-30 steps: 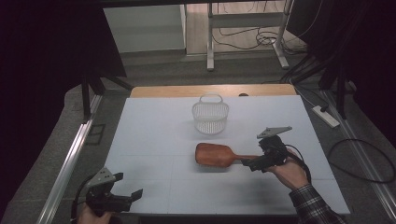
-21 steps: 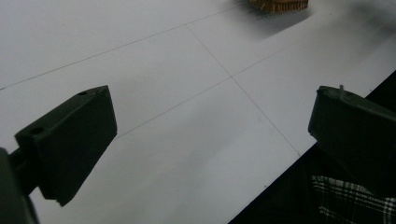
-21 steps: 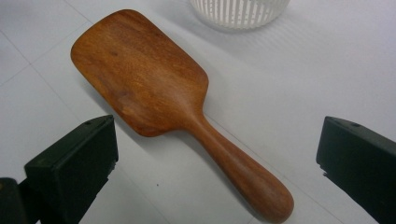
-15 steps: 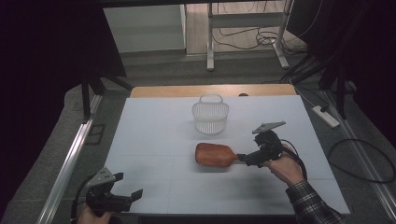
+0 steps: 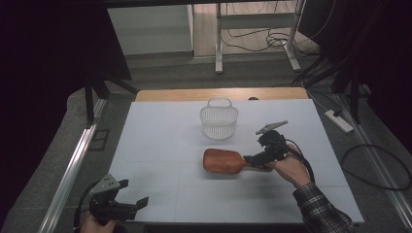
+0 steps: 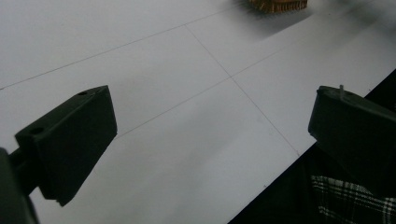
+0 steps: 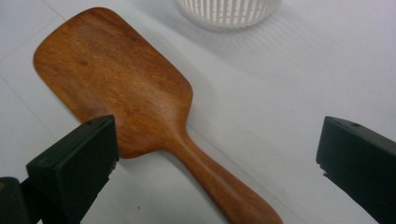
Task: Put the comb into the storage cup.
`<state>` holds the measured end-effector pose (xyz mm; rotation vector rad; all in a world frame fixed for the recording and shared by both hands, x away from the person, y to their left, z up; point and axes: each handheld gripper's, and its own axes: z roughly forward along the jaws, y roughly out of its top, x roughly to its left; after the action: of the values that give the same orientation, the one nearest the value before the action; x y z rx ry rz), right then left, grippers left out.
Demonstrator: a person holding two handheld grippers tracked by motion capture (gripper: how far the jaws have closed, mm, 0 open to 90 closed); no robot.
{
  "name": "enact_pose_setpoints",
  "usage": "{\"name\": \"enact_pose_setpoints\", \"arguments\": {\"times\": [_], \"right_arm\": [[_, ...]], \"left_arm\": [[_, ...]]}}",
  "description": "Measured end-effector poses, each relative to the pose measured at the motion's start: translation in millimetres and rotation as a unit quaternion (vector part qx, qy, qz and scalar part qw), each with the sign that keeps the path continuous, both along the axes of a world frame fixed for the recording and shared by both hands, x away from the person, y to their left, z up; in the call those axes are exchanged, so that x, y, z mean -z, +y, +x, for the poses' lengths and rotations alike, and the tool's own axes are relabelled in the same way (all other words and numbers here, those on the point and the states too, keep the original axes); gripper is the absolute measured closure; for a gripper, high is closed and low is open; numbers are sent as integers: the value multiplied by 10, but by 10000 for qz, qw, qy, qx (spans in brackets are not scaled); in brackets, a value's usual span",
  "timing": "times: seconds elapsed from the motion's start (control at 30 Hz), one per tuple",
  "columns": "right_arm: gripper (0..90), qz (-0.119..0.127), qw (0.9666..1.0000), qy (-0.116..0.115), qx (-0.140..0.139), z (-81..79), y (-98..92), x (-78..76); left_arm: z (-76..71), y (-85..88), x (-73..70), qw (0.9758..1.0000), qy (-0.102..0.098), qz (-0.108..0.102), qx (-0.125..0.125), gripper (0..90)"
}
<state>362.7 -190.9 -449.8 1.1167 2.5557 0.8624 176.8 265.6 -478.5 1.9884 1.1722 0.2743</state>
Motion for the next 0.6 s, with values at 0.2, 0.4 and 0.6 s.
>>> {"name": "enact_pose_setpoints", "arguments": {"times": [0.2,0.4,0.6], "right_arm": [[0,-139,9998,124,16,71,84,23],[0,-319,9994,134,-6,140,181,49],[78,-467,9987,213,46,191,192,82]], "left_arm": [[1,0,0,10000,3,-1,8,11],[0,6,0,10000,-1,-19,19,11],[0,7,1,10000,0,-24,24,11]]}}
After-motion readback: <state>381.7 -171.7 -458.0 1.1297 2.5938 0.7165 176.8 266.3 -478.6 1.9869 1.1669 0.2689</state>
